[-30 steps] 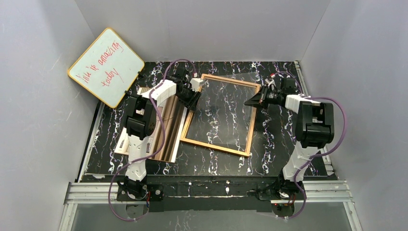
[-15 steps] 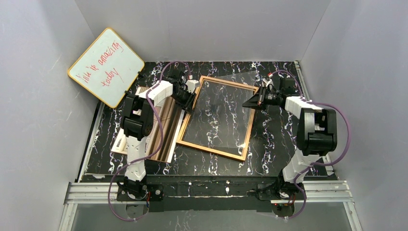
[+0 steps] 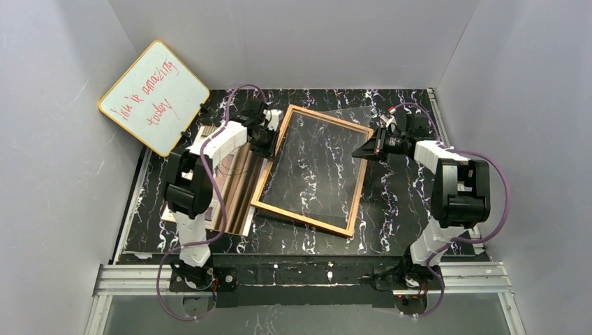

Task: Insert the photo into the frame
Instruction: Place the photo frame item in the photo frame.

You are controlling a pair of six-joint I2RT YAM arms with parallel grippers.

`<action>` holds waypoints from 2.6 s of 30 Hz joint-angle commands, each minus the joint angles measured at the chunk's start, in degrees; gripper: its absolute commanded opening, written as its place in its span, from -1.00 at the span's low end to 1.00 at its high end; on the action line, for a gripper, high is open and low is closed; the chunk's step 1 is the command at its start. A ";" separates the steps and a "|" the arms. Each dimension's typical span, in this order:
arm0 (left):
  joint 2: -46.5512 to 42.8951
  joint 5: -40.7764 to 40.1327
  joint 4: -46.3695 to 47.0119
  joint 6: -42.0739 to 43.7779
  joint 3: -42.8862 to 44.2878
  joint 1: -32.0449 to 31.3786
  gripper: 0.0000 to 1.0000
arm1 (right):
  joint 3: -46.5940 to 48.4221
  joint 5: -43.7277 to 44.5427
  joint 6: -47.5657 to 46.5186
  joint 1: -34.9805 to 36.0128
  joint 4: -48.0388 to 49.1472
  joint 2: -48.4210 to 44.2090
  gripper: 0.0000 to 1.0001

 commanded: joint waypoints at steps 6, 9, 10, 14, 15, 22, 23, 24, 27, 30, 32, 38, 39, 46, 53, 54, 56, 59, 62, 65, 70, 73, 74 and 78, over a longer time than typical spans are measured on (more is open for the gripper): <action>-16.22 -13.46 0.29 -2.04 -11.01 2.24 -1.00 | 0.50 -4.96 6.46 4.33 10.96 -1.75 -0.97; -18.20 -14.27 0.29 -2.27 -15.19 5.27 -1.00 | 2.39 -4.87 7.30 8.13 12.41 0.82 -0.97; -18.72 -14.56 0.27 -2.29 -16.18 6.15 -1.00 | 3.06 -4.68 7.72 8.96 12.95 2.05 -0.97; -19.35 -14.07 0.04 -3.08 -19.32 7.43 -1.00 | 4.65 -3.97 10.63 9.80 16.93 4.95 -0.97; -19.14 -14.30 0.15 -3.42 -20.01 7.66 -1.00 | 5.85 -3.85 10.74 9.85 17.09 5.71 -0.97; -17.46 -6.02 4.31 -8.71 -23.20 13.31 -0.11 | 12.05 -5.36 12.99 10.42 18.12 9.45 -0.97; -17.03 -4.52 4.69 -8.63 -22.98 14.08 0.07 | 12.46 -5.23 13.11 10.73 18.02 9.28 -0.97; -16.67 -3.19 4.98 -8.17 -22.27 14.82 0.21 | 12.79 -5.21 13.35 11.06 17.86 8.87 -0.97; -14.78 2.99 3.76 -5.37 -18.75 17.54 0.69 | 13.36 -3.91 14.25 11.91 17.56 6.88 -0.97; -10.49 10.36 -1.39 -2.38 -11.60 21.71 0.93 | 13.95 -1.61 15.28 12.85 16.95 4.41 -0.97; -7.18 15.42 -5.46 1.16 -5.71 25.05 0.93 | 14.20 -0.38 16.91 13.87 18.15 3.00 -0.97; 3.17 20.25 -18.62 16.33 7.82 29.02 0.76 | 14.41 2.09 25.25 19.12 26.08 1.03 -0.97; 4.33 21.04 -19.85 17.11 9.16 29.50 0.71 | 13.97 2.28 27.51 19.79 28.75 0.87 -0.97; 5.45 22.83 -18.86 17.74 8.44 31.79 0.62 | 11.07 4.62 36.32 22.31 38.39 -0.77 -0.97; 4.44 20.52 -16.63 17.94 5.55 32.08 0.45 | 3.92 5.34 43.30 22.37 47.59 0.05 -0.97; 4.41 20.57 -16.52 18.01 5.21 32.16 0.43 | 2.64 5.34 44.51 22.36 49.01 0.32 -0.97; 4.24 20.59 -16.41 17.97 4.66 32.16 0.40 | -0.01 5.14 46.85 22.37 52.49 1.01 -0.97; 4.05 20.46 -16.24 18.25 3.96 32.19 0.37 | -3.88 4.92 48.96 22.38 55.77 2.30 -0.97; 3.79 19.68 -15.79 18.47 2.98 32.20 0.33 | -7.85 5.40 53.24 22.43 63.32 3.55 -0.97; 3.73 19.63 -15.71 19.12 2.15 32.18 0.30 | -9.47 5.78 55.44 22.36 66.64 3.90 -0.97; 3.81 19.75 -15.36 19.56 0.55 32.18 0.15 | -8.39 6.21 54.77 22.42 64.88 3.44 -0.97; 3.56 19.88 -15.27 20.16 -0.52 32.17 0.07 | -8.68 7.00 53.73 22.44 63.16 2.95 -0.97; 3.28 19.89 -15.23 20.43 -1.04 32.15 0.06 | -8.87 7.25 53.68 22.49 63.09 2.84 -0.97; 2.54 19.41 -15.09 21.66 -2.57 32.13 0.04 | -9.25 8.16 54.04 23.16 63.52 2.92 -0.97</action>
